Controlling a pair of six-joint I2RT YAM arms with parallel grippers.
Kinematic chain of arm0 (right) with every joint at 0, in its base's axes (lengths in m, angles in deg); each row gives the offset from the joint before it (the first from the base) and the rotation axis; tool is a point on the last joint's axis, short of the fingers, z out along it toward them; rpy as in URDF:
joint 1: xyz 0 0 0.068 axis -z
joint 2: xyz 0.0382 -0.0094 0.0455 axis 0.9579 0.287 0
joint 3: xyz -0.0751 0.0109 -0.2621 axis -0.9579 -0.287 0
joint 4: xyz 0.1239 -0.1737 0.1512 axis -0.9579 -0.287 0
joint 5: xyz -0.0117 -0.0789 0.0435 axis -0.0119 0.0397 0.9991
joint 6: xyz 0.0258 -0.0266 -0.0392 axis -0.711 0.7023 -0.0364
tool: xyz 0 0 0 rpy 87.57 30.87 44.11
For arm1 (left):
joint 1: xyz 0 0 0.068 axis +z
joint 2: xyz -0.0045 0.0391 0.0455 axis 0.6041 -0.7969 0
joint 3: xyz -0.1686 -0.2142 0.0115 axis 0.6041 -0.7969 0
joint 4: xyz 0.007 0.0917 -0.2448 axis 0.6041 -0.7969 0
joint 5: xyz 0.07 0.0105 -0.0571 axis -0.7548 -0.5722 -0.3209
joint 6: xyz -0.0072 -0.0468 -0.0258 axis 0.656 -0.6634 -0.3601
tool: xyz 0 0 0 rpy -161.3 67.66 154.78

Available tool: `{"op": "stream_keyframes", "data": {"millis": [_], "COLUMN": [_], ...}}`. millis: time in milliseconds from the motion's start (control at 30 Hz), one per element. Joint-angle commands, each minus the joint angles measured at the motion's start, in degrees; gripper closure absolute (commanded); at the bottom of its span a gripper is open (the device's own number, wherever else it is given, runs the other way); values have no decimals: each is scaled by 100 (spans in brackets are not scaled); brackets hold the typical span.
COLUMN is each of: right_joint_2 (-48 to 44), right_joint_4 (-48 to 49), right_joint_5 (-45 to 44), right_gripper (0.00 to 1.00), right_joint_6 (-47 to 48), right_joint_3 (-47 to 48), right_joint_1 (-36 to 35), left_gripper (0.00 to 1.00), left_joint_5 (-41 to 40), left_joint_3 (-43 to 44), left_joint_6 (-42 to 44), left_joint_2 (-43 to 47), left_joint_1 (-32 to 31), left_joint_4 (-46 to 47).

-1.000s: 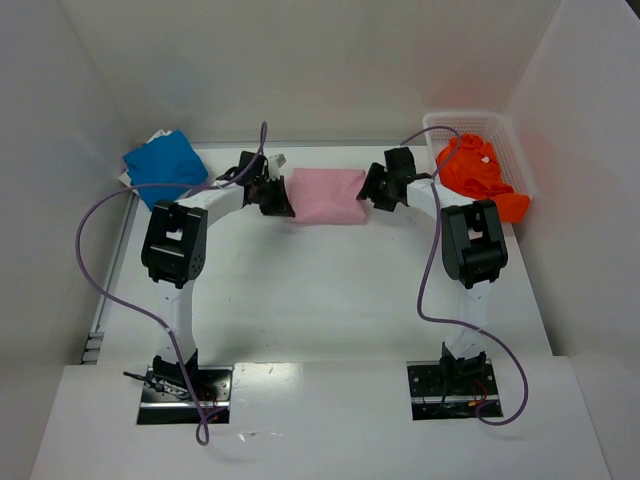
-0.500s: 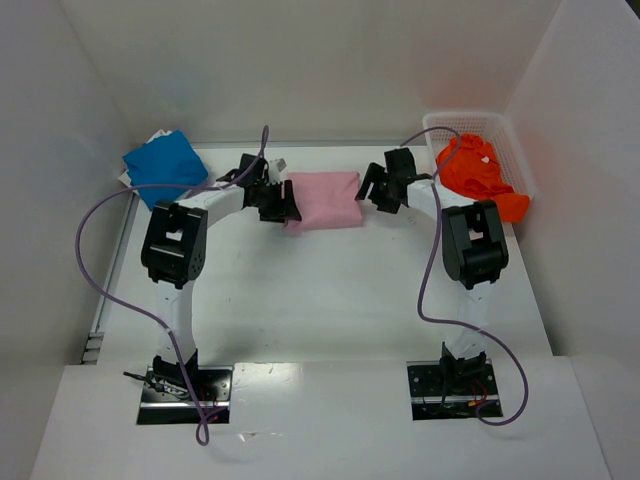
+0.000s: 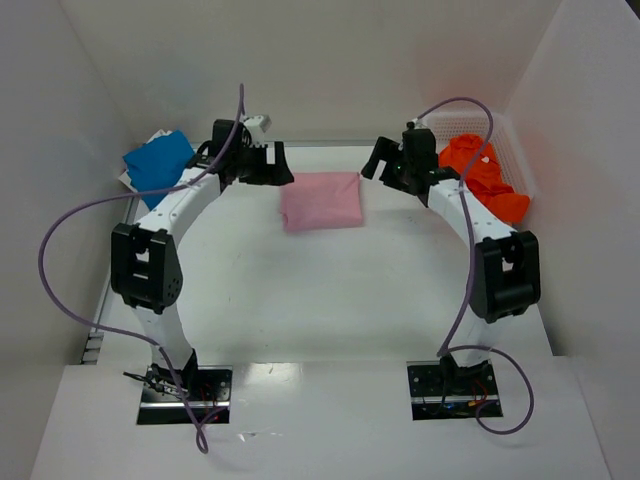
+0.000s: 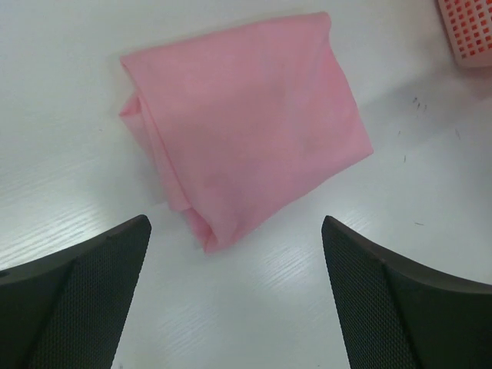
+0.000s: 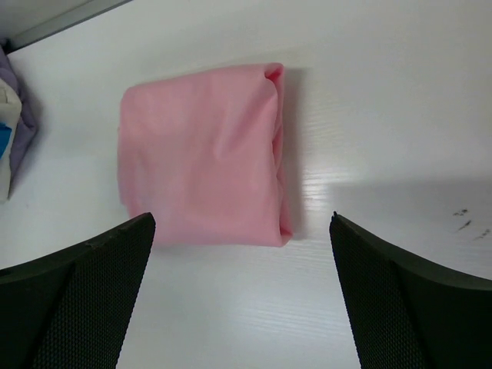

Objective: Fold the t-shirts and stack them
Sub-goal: Fold the long partially folded tshirt into a neat square, then put the neatly folded tshirt into the corner of the board with the left arm

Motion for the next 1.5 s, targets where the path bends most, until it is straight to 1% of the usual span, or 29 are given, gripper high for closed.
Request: {"op": "stream_keyframes", "data": {"millis": [0,100,233,300,333,367,433,567,633,733,800,900,933,1000,1067,1133,1167,1333,1467], "right_joint_2": [-533,-850,-1264,-1378,-1378,-1439,-1440,-1195,-931,-589,-456,-403,-342,-280,-227,-227,-175,-174,106], "right_joint_4": [114,323,395,395,395,395,596,598,544,597,457,579,580,379,377,299,298,298,53], "right_joint_5": [-254,-307,-307,-307,-255,-254,-166,123,237,238,238,142,-6,-8,-8,-78,-78,-8,-8], "right_gripper": [0,0,0,0,0,0,0,0,0,0,0,0,0,0,0,0,0,0,0], "right_joint_6": [177,177,230,282,283,283,222,221,221,221,221,273,274,274,335,283,230,19,19], "right_joint_3": [-348,-682,-894,-947,-947,-947,-947,-667,-525,-359,-289,-288,-288,-105,-103,-33,-33,81,353], "right_joint_1": [-46,-46,-46,-46,-46,-46,-46,-46,-46,-46,-46,-46,-46,-46,-46,-46,-46,-46,-46], "left_gripper": [0,0,0,0,0,0,0,0,0,0,0,0,0,0,0,0,0,0,0], "left_joint_5": [-325,-554,-740,-740,-609,-295,-46,-98,-291,-423,-485,-546,-390,-143,-72,-72,68,244,692], "left_joint_3": [-143,-143,-537,-679,-680,-732,-732,-733,-671,-811,-811,-540,-330,-118,5,76,76,138,85], "left_joint_6": [436,559,674,438,358,288,112,-345,-669,-873,-1004,-1057,-1058,-1058,-1111,-1277,-1278,-1576,-1865], "left_joint_2": [375,559,1234,1367,1368,1307,1001,350,34,-178,-301,-723,-976,-1215,-1488,-1724,-1795,-2059,-2297], "left_joint_1": [51,51,51,51,51,51,51,51,51,51,104,104,104,104,104,157,218,402,464], "left_joint_4": [-52,-123,149,386,439,544,667,861,808,1027,1090,1142,1142,1063,1063,1063,1063,1177,1414]}}
